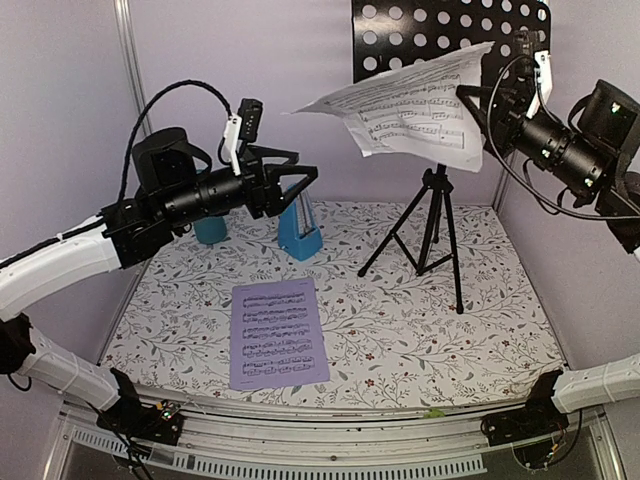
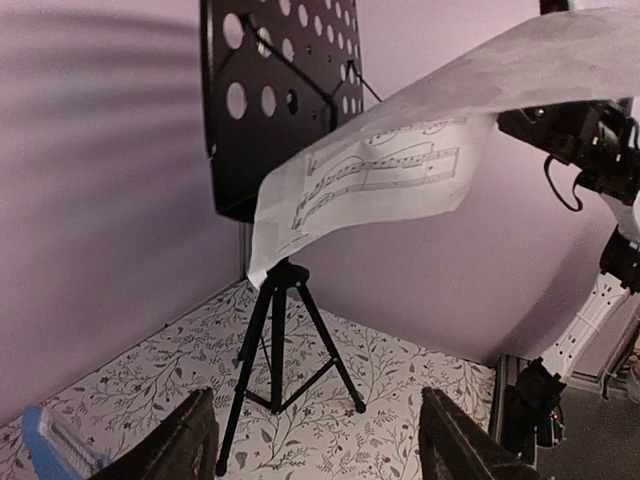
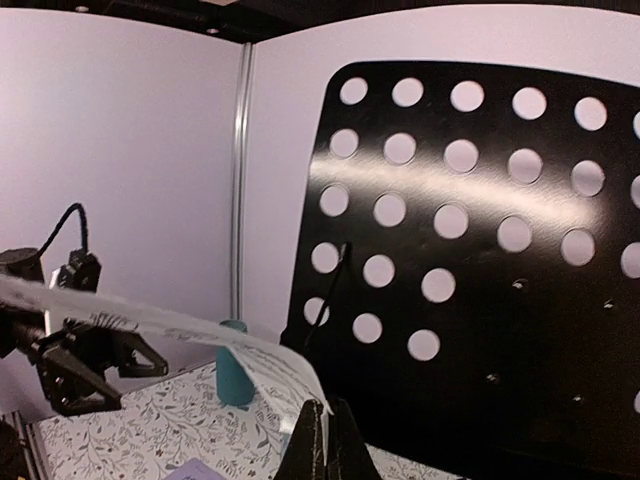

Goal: Set up the instrument practice props
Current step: Pass from the right arm to the left

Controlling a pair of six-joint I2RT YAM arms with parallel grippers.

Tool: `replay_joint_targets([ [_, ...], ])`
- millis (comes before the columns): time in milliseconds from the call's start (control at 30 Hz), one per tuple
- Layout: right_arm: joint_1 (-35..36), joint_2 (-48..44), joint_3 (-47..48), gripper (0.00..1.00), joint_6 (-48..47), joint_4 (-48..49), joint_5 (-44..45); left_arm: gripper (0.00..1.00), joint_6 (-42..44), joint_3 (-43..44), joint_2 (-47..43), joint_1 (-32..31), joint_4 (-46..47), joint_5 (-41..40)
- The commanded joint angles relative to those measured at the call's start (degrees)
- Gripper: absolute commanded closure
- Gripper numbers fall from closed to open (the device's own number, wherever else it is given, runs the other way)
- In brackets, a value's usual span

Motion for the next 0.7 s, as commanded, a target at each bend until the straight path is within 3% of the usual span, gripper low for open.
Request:
replay_joint_targets([
  [0,-6.4,3.3,7.1,1.0,2.8,0.2,-2.1,0.32,5.1,7.3,5.2,-6.1,2.5,-4.4],
  [233,-12.2,6.6,16.0,1.0,4.5,-0.3,-10.3,0.33,9.1,13.2,10.0,-11.5,7.9,-23.0],
  [300,-12.2,7.0,17.1,1.0,4.2,-0.8,-12.9,0.31,11.1,13.5,9.5,-11.5,9.6,-24.1],
  [467,-12.2,9.2,20.7,1.0,6.6,-4.3,-20.8,0.28,17.3,19.0,9.6,-11.3,7.7,-19.8],
  [667,-12.2,12.7,23.5,1.0,14.9,-7.8,-22.3,0.28,21.0,21.6,8.9,-11.3,3.1,-5.5],
])
